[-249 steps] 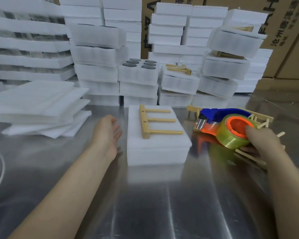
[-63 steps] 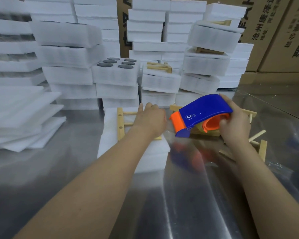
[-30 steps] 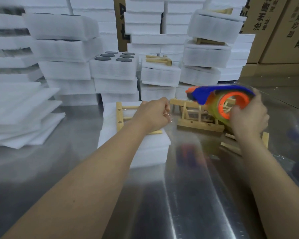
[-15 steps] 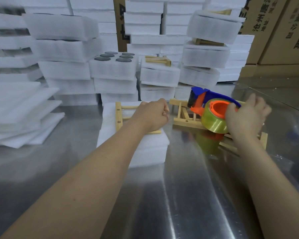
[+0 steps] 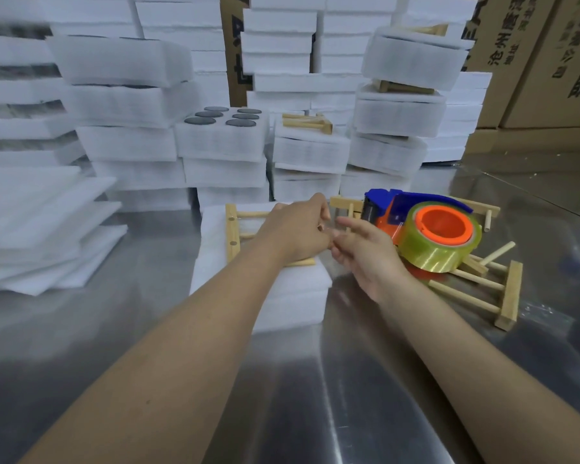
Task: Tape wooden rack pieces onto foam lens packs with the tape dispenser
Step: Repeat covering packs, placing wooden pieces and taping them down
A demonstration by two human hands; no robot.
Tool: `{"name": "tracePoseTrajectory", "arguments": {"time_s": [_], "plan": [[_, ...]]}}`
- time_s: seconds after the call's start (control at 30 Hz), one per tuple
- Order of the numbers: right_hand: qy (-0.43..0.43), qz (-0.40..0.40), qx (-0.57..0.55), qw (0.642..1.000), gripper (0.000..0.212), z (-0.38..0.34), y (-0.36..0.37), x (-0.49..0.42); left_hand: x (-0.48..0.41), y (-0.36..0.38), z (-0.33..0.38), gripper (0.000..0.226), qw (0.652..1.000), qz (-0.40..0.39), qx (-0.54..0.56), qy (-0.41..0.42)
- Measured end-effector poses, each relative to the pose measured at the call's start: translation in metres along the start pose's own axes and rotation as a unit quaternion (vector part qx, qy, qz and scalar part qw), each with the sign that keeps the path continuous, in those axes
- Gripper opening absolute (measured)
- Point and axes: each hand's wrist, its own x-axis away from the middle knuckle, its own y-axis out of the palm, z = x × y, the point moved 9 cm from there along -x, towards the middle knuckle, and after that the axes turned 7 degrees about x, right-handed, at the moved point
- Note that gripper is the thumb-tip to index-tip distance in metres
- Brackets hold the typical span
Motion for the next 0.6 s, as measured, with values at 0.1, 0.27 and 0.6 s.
{"name": "tracePoseTrajectory", "arguments": {"time_s": [0.1,0.27,0.6], "plan": [[-0.006,0.019,0.024,0.999,0.035,-0.007,-0.006,-0.003,-0.003,0.002,-0.002,0.022,0.999,0.002,-0.031,-0.020],[0.002,0.050,0.090,0.995,0.028,-0.010,-0.011,-0.006,-0.005,-0.007,0.003,0.055,0.992,0.072,-0.101,-0.006],[0.050,0.015,0.063,0.997,0.018,0.008,-0.001,-0.006,0.007,-0.032,-0.004,0.035,0.970,0.165,-0.155,-0.088]]}}
